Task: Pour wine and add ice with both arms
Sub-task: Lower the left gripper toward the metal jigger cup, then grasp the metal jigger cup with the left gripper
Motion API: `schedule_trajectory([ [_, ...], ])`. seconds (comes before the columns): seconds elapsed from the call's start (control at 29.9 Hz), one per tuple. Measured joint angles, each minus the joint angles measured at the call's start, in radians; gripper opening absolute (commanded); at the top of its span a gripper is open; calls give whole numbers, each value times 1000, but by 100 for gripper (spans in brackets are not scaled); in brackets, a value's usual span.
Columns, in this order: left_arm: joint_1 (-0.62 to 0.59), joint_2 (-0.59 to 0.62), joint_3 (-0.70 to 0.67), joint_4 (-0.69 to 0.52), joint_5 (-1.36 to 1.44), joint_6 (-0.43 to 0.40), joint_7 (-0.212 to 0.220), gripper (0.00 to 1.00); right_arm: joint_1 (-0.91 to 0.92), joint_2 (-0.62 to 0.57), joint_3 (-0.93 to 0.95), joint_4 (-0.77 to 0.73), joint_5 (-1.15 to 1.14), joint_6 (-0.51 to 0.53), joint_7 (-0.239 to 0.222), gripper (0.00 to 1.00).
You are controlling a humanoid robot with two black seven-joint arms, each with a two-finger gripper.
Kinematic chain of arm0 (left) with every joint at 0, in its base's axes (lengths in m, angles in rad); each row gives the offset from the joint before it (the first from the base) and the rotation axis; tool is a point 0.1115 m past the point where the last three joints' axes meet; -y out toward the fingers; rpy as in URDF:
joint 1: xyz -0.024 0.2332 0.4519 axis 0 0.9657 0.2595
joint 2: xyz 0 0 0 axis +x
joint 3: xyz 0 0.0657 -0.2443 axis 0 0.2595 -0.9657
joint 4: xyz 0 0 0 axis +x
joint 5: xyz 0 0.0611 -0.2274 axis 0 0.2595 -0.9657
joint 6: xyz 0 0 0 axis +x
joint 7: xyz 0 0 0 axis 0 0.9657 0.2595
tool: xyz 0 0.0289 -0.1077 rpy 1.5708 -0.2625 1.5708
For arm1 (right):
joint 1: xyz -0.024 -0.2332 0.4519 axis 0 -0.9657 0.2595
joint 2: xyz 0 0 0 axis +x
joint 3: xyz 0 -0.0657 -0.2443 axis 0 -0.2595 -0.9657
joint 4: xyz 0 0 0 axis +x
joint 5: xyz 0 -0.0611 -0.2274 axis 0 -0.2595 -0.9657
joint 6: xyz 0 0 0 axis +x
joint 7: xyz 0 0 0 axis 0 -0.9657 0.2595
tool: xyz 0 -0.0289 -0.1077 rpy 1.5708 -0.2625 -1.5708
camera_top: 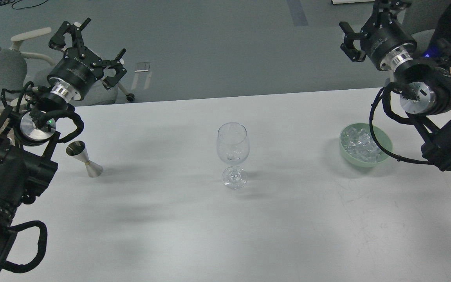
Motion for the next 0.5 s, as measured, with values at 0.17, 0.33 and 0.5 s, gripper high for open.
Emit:
schedule_trajectory([
  [0.17,26,18,20,-41,24,0,-49,98,-4,-27,-19,8,0,30,-5,100],
  [0.33,65,46,42,-130,44,0,-36,97,-5,-41,-37,17,-1,34,-5,100],
  [0.5,113,81,31,-228,25,0,58,95,-5,-57,-38,25,-1,31,-5,100],
])
